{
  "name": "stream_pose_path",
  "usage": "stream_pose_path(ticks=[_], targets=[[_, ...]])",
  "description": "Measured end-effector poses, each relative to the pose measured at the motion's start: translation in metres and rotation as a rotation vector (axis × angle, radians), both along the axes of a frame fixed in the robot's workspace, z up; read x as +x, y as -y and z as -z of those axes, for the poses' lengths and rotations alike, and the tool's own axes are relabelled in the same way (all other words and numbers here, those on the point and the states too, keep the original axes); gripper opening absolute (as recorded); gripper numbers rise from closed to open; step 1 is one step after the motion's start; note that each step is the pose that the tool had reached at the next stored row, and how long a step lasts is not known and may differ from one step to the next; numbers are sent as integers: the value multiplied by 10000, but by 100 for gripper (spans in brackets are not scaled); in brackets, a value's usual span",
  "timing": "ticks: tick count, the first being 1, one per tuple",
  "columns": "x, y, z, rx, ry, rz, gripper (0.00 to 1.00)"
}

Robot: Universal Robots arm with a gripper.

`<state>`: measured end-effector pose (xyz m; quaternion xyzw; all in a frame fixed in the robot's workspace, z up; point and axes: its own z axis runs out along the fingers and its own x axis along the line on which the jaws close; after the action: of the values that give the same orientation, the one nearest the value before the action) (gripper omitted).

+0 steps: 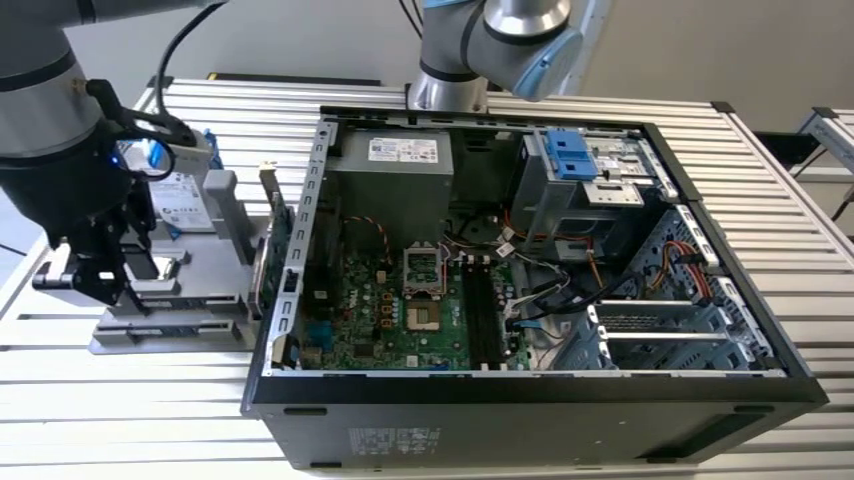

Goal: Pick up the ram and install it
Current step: 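Pick up the ram and move it above insertion slot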

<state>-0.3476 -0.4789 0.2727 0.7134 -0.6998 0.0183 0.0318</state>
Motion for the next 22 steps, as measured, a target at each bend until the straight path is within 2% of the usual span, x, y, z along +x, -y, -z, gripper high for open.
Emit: stream_pose_path(ticks=[5,12,18,20,22], targets=[[-2,-10,40,-1,0,-1,100],[-2,-11,43,-1,0,-1,100],[-2,-11,80,1,1,-1,100],[-3,-11,97,21,1,1,100],[-3,-11,110,87,-1,-1,100]])
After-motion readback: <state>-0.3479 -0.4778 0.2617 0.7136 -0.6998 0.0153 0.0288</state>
